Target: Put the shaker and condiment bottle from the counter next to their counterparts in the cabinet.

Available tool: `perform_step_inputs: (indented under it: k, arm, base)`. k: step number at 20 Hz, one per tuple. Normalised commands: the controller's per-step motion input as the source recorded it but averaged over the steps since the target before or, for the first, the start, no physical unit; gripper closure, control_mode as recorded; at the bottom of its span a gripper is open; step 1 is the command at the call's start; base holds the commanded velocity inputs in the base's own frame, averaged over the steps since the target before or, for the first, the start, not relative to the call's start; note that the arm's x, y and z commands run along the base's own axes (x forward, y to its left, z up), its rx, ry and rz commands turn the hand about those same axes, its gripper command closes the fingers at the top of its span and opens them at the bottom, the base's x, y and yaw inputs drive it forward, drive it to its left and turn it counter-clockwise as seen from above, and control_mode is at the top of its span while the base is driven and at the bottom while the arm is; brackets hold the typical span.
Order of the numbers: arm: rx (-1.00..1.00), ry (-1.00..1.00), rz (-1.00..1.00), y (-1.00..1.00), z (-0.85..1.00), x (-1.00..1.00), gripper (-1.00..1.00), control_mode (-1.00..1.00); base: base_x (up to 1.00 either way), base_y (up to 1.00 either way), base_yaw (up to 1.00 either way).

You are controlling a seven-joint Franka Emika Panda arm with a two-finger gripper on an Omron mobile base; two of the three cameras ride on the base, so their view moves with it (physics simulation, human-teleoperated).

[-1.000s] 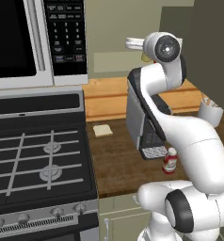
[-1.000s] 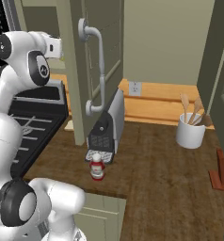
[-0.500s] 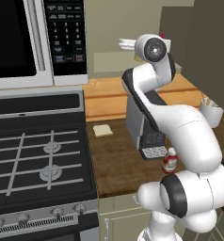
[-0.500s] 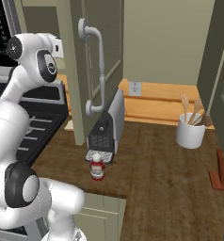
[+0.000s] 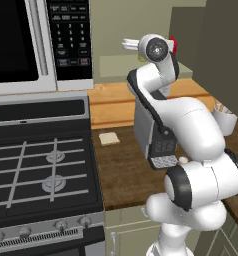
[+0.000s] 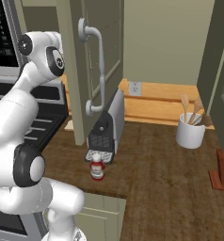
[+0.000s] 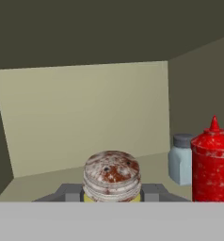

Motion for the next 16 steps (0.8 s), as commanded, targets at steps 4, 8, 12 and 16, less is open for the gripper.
perform_step_inputs:
  k: [4,8,12,16]
  arm:
    - [-0.08,-0.03,-0.08,-0.02,-0.16,0.24,1.0,-1.0]
    - [-0.05,-0.02,-0.11,-0.01,-0.09,0.3,1.0,-1.0]
    - [0.0,-0.01,-0.02,0.0,0.0,0.35,1.0,-1.0]
    - [0.04,-0.02,-0.12,-0.2,-0.03,0.32,1.0,-1.0]
  base:
    - [0.0,0.0,0.0]
    - [0.0,0.0,0.0]
    - [0.0,0.0,0.0]
    - [0.0,0.0,0.0]
